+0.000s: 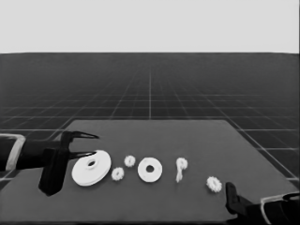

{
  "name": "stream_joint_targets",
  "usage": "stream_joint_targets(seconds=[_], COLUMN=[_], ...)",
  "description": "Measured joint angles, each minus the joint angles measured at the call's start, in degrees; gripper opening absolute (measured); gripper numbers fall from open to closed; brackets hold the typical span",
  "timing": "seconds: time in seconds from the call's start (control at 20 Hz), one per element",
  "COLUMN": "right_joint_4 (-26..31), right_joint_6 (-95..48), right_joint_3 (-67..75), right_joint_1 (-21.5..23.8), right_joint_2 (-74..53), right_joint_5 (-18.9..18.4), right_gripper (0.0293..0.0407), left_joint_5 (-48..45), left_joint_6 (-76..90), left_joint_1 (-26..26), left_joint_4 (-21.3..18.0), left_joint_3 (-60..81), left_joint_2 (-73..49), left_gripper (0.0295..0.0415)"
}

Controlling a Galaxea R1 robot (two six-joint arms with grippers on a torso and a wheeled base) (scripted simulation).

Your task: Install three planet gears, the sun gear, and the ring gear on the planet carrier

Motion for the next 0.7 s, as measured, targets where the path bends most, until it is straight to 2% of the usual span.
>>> stream_joint_targets(seconds=[0.05, 0.1, 0.15, 0.2, 0.25, 0.3, 0.35, 0.4, 0.45, 0.55, 0.7], right_joint_4=[4.33, 2.55, 1.51, 0.89, 0.53, 0.32, 0.2, 0.13, 0.09, 0.05, 0.03], right_joint_6=[-0.19, -0.11, -0.07, -0.04, -0.02, -0.01, -0.01, 0.0, 0.0, 0.0, 0.0], right_joint_3=[3.03, 1.69, 0.9, 0.45, 0.19, 0.04, -0.04, -0.09, -0.12, -0.15, -0.16], right_joint_1=[-3.1, -1.93, -1.25, -0.86, -0.63, -0.5, -0.42, -0.38, -0.36, -0.33, -0.32], right_joint_2=[0.78, 0.46, 0.26, 0.15, 0.08, 0.05, 0.02, 0.01, 0.0, 0.0, 0.0], right_joint_5=[1.33, 0.77, 0.45, 0.25, 0.14, 0.08, 0.04, 0.02, 0.0, -0.01, -0.01], right_gripper=[0.0293, 0.0308, 0.0337, 0.0368, 0.038, 0.0383, 0.0384, 0.0384, 0.0385, 0.0385, 0.0385], left_joint_5=[2.82, 1.69, 1.02, 0.62, 25.86, 51.31, 55.09, 52.22, 50.02, 48.23, 47.68], left_joint_6=[-0.15, -0.09, -0.05, -0.03, -27.88, -56.52, -76.41, -84.25, -86.86, -87.54, -86.98], left_joint_1=[4.05, 2.56, 1.65, 1.12, 14.12, 17.96, 18.0, 18.02, 18.23, 18.6, 18.8], left_joint_4=[-4.2, -2.5, -1.48, -0.88, 26.86, 27.02, 13.88, 4.63, -0.99, -6.52, -8.97], left_joint_3=[4.08, 2.45, 1.44, 0.85, -2.9, -14.85, -30.63, -43.5, -52.63, -62.92, -68.35], left_joint_2=[-0.16, -0.1, -0.08, -0.06, 17.48, 38.0, 47.42, 51.85, 54.58, 57.75, 59.5], left_gripper=[0.0295, 0.0297, 0.0314, 0.0347, 0.0376, 0.0397, 0.0403, 0.0397, 0.039, 0.0386, 0.0385])
